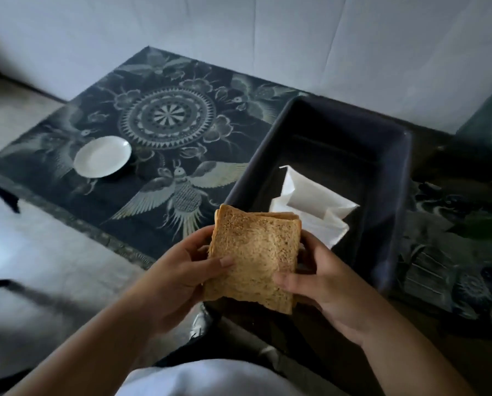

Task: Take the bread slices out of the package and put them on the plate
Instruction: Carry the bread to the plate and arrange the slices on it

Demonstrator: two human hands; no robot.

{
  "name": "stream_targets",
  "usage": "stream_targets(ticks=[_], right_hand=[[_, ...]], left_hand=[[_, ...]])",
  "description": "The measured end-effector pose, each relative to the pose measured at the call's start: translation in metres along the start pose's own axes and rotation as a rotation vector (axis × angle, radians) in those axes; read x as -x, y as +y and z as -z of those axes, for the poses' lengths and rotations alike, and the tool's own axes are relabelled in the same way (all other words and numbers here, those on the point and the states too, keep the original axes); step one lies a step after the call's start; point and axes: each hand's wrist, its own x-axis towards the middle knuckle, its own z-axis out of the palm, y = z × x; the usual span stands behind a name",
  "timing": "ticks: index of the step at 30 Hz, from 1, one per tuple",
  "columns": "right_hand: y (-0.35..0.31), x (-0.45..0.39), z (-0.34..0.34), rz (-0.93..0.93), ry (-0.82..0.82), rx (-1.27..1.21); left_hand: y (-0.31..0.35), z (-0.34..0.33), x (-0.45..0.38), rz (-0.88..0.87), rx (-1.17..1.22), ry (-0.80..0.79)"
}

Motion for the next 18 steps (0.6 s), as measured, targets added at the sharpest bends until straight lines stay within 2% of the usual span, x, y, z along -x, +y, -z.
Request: stream_targets(ticks=[3,10,14,18], right_hand=[[0.001,-0.018,-0.028,-0.024,-0.11,0.132],[0.028,-0.056,-0.135,-0.197,-0.402,0.187],[0.059,-0.063,-0.208,-0.194,-0.552,0.335],[0.09,-0.051,-0.283,-0.243,-0.775,0.442]], left_hand=[[-0.009,0.021,0.037,-0.034,0.053,0.132],[-0.037,0.074,0.148,-0.209,0.159,0.499],[-0.065,0.102,0.216,-0.283,0.215,0.594],[-0.1,0.126,0.285,-0.352,0.321,0.702]])
